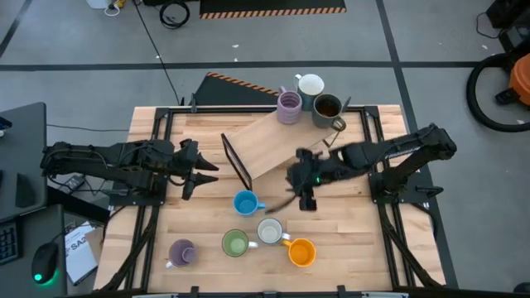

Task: Place coffee mugs
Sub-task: Put the yellow mug on the shelf

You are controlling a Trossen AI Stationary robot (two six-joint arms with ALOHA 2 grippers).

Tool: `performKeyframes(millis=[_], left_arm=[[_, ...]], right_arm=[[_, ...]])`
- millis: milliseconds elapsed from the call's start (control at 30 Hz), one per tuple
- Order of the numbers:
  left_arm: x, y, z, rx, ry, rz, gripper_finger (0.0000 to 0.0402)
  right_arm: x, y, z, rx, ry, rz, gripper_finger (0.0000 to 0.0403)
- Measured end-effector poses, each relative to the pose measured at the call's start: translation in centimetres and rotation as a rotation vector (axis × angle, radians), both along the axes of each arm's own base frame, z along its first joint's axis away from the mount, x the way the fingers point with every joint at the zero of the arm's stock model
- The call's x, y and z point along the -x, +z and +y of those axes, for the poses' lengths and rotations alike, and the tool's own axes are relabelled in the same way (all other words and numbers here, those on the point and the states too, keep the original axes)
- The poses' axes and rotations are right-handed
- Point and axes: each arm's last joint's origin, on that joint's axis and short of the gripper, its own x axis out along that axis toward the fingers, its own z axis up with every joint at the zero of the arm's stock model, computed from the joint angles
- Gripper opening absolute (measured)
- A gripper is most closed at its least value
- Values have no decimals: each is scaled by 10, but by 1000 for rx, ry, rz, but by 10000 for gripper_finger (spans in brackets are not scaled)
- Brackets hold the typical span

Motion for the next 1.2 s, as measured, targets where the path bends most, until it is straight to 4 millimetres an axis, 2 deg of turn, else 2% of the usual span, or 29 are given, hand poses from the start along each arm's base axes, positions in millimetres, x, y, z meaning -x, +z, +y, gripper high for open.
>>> performKeyframes(millis=[300,567,767,1200], left_arm=[[0,0,0,48,19,2,171],[0,0,0,65,26,2,171],[0,0,0,65,26,2,171],[0,0,0,61,25,4,171]], right_arm=[[20,-18,62,-81,-25,-25,171],[39,-44,106,-111,45,-87,171],[32,-70,134,-103,79,-13,171],[20,-80,172,17,272,121,170]])
